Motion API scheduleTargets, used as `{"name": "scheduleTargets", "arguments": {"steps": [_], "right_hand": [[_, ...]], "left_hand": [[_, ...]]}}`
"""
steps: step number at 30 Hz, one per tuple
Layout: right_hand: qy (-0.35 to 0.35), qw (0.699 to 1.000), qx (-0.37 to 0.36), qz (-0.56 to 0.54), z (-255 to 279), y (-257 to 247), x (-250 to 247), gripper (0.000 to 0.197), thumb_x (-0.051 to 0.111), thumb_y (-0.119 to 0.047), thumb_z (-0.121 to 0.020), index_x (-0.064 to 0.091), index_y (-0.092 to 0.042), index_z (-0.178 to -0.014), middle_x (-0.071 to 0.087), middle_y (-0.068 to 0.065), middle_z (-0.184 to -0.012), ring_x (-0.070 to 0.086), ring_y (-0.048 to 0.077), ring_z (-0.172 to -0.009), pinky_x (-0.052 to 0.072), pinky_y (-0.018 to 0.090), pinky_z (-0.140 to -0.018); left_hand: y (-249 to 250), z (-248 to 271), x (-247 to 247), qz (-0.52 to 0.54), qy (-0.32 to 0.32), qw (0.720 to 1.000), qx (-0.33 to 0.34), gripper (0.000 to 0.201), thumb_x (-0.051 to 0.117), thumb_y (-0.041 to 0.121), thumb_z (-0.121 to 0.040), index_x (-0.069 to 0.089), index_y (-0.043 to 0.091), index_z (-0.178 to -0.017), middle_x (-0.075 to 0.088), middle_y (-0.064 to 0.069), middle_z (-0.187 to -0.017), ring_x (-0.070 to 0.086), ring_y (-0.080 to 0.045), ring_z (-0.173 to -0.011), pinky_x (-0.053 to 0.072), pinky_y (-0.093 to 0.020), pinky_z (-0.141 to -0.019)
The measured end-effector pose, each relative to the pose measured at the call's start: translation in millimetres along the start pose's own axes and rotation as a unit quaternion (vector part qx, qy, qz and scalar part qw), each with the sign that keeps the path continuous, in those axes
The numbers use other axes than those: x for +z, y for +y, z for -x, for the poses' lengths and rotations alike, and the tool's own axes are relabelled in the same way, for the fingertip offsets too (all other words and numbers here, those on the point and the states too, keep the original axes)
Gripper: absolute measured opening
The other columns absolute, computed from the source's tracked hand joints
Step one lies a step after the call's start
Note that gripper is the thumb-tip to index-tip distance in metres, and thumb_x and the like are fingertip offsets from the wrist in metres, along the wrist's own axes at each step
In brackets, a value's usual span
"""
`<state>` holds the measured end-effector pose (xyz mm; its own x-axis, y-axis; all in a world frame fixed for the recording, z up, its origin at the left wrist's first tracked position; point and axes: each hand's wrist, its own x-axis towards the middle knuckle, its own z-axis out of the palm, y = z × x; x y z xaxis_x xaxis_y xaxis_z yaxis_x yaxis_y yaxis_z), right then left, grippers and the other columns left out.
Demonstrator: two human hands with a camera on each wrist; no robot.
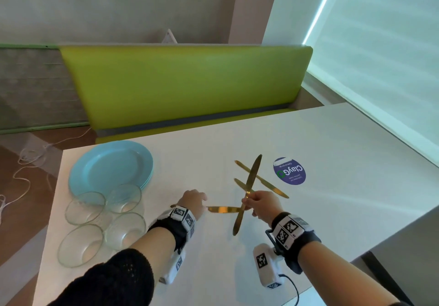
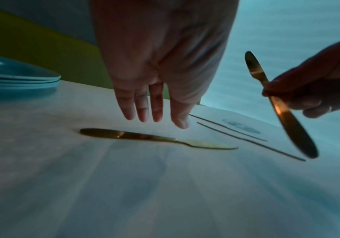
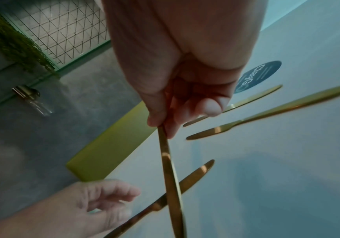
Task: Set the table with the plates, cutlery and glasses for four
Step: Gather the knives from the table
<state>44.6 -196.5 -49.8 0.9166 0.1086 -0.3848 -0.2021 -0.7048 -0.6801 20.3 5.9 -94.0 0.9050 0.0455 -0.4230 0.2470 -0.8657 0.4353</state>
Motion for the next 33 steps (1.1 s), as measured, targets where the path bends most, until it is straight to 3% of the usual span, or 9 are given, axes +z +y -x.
{"name": "scheduleTargets", "arguments": {"steps": [4,8,17,20,22,24,27,30,33], "right_hand": [[0.012,1.000,0.023,0.017,4.0,13.0,-8.4,0.021,0.064,-0.027,-0.087,0.061,-0.021,-0.067,0.066,-0.009,-0.068,0.054,0.006,-0.054,0.040,0.016,-0.051],[0.025,0.998,0.044,0.030,8.5,22.4,-14.3,0.020,0.064,-0.028,-0.086,0.062,-0.021,-0.068,0.065,-0.011,-0.067,0.055,0.006,-0.056,0.040,0.016,-0.051],[0.022,0.997,0.059,0.050,11.4,27.0,-18.2,0.018,0.065,-0.029,-0.086,0.063,-0.022,-0.070,0.066,-0.010,-0.069,0.055,0.005,-0.058,0.041,0.016,-0.054],[0.018,0.998,0.051,0.044,9.5,22.7,-19.1,0.018,0.065,-0.029,-0.086,0.062,-0.023,-0.069,0.065,-0.011,-0.069,0.055,0.004,-0.058,0.041,0.015,-0.053],[0.011,0.999,0.042,0.028,7.3,17.6,-19.5,0.016,0.064,-0.028,-0.087,0.063,-0.021,-0.071,0.065,-0.011,-0.069,0.054,0.004,-0.057,0.040,0.014,-0.053],[-0.001,1.000,0.031,0.005,4.5,10.2,-19.4,0.015,0.064,-0.026,-0.087,0.065,-0.018,-0.074,0.066,-0.009,-0.070,0.053,0.005,-0.056,0.041,0.016,-0.053],[-0.026,0.999,0.010,-0.020,-1.0,-4.7,-17.3,0.016,0.063,-0.025,-0.088,0.067,-0.014,-0.077,0.069,-0.007,-0.072,0.051,0.006,-0.053,0.041,0.017,-0.051],[-0.039,0.998,-0.010,-0.042,-5.6,-19.0,-12.8,0.019,0.063,-0.026,-0.088,0.064,-0.016,-0.071,0.066,-0.008,-0.067,0.050,0.006,-0.051,0.041,0.018,-0.050],[-0.045,0.997,-0.020,-0.061,-10.4,-27.3,-7.0,0.019,0.065,-0.024,-0.087,0.063,-0.016,-0.069,0.066,-0.005,-0.067,0.049,0.007,-0.049,0.040,0.019,-0.048]], "left_hand": [[-2.5,1.1,6.2,-0.120,0.005,0.993,0.005,0.038,0.034,0.003,-0.092,0.060,0.010,-0.119,0.054,-0.010,-0.127,0.051,-0.026,-0.120,0.045,-0.033,-0.098],[-2.0,-1.9,12.7,-0.202,0.010,0.979,0.004,0.033,0.039,0.005,-0.093,0.063,0.005,-0.117,0.061,-0.011,-0.120,0.060,-0.028,-0.112,0.048,-0.033,-0.092],[6.1,-2.3,13.5,-0.204,0.016,0.978,0.028,0.036,0.034,0.003,-0.094,0.060,0.001,-0.119,0.061,-0.014,-0.122,0.059,-0.031,-0.114,0.048,-0.036,-0.094],[12.7,-0.5,7.5,-0.105,0.025,0.994,-0.016,0.030,0.038,0.013,-0.095,0.059,0.003,-0.115,0.061,-0.014,-0.120,0.060,-0.030,-0.111,0.048,-0.035,-0.090],[19.4,1.0,0.2,0.010,0.056,0.998,-0.030,0.019,0.042,0.019,-0.094,0.057,0.008,-0.090,0.063,-0.016,-0.109,0.061,-0.032,-0.103,0.048,-0.034,-0.083],[27.4,1.3,-4.4,0.173,0.064,0.982,-0.039,0.021,0.044,0.018,-0.093,0.044,0.014,-0.072,0.062,-0.015,-0.091,0.065,-0.030,-0.081,0.051,-0.033,-0.070],[42.9,4.2,-9.1,0.369,0.048,0.927,-0.056,0.010,0.042,0.013,-0.092,0.049,0.007,-0.088,0.063,-0.007,-0.080,0.060,-0.016,-0.056,0.052,-0.023,-0.054],[54.3,5.2,-11.6,0.436,0.012,0.899,-0.045,0.009,0.039,0.009,-0.093,0.047,0.008,-0.090,0.064,-0.006,-0.079,0.062,-0.020,-0.062,0.056,-0.033,-0.067],[59.8,7.3,-11.0,0.454,-0.033,0.890,-0.030,0.016,0.037,0.008,-0.092,0.048,0.007,-0.103,0.067,-0.011,-0.098,0.064,-0.023,-0.077,0.055,-0.037,-0.077]]}}
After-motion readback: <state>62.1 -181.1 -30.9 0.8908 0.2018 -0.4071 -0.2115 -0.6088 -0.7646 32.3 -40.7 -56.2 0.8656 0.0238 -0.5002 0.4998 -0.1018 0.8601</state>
